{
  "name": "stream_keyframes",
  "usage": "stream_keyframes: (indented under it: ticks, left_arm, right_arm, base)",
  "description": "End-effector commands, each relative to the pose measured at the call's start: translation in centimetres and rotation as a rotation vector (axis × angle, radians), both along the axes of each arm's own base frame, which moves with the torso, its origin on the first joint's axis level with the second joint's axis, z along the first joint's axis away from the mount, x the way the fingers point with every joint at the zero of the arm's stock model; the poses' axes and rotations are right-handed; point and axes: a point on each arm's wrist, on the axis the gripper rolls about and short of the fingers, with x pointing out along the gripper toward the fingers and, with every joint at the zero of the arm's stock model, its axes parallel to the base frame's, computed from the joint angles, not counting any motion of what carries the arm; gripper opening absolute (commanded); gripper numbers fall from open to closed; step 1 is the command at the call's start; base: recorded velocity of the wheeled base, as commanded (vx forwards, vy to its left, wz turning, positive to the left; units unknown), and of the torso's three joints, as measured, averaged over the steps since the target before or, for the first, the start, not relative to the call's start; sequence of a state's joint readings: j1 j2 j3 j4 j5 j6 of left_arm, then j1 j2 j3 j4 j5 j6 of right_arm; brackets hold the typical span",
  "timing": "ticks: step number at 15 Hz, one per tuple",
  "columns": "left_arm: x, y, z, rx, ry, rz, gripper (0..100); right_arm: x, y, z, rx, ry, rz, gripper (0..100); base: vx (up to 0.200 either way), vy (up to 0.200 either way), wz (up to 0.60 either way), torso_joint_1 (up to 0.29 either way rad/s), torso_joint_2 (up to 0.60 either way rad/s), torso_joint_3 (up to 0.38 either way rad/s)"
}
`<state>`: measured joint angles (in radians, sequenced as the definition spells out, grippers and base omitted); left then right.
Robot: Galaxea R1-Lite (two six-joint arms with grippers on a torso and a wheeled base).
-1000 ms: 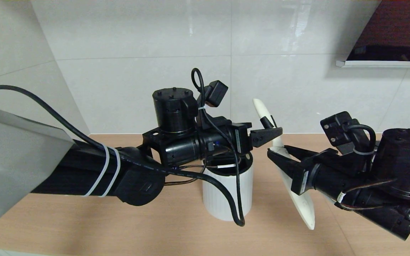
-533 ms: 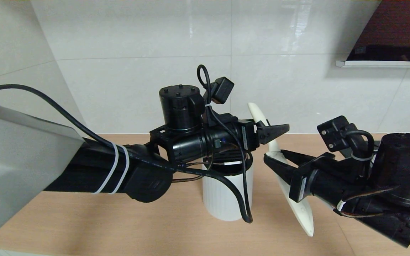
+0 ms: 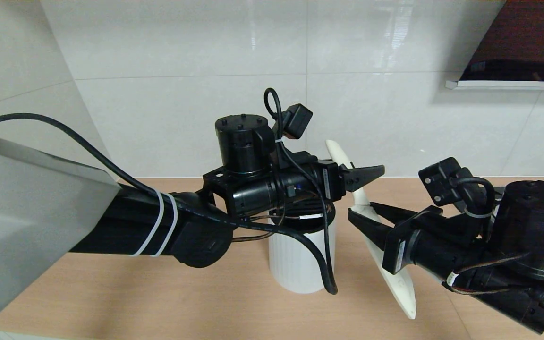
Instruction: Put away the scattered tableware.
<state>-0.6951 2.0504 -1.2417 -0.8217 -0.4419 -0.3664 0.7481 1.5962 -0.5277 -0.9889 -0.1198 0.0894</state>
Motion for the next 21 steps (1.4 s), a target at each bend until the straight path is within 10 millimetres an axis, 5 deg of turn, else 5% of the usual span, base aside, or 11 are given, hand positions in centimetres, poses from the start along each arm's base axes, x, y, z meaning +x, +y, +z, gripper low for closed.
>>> stream_keyframes:
  ticks: [1,2,14,15,21]
  left_arm:
    - [-0.2,-0.2,0.0,-0.001,0.0,-0.006,100]
    - [-0.2,-0.2,0.1,-0.002,-0.002,-0.006,0]
    - [-0.4,-0.2,0.3,-0.005,-0.005,-0.009,0]
    - [-0.4,-0.2,0.4,-0.007,-0.007,-0.009,0]
    - [-0.8,0.1,1.4,-0.022,-0.026,-0.007,0]
  right_arm:
    - [0.0,0.0,0.0,0.001,0.001,0.001,0]
    - [0.0,0.0,0.0,0.001,0.001,0.001,0]
    - [-0.1,-0.1,0.1,0.004,-0.005,0.001,0]
    - [-0.1,-0.1,0.1,0.005,-0.004,0.001,100]
    - [-0.3,-0.1,0.3,0.007,-0.008,0.005,100]
  base:
    - [0.0,0.0,0.0,0.0,0.0,0.0]
    - [0.0,0.0,0.0,0.0,0.0,0.0]
    - [0.0,0.0,0.0,0.0,0.0,0.0]
    - [0.0,0.0,0.0,0.0,0.0,0.0]
    - [0.0,0.0,0.0,0.0,0.0,0.0]
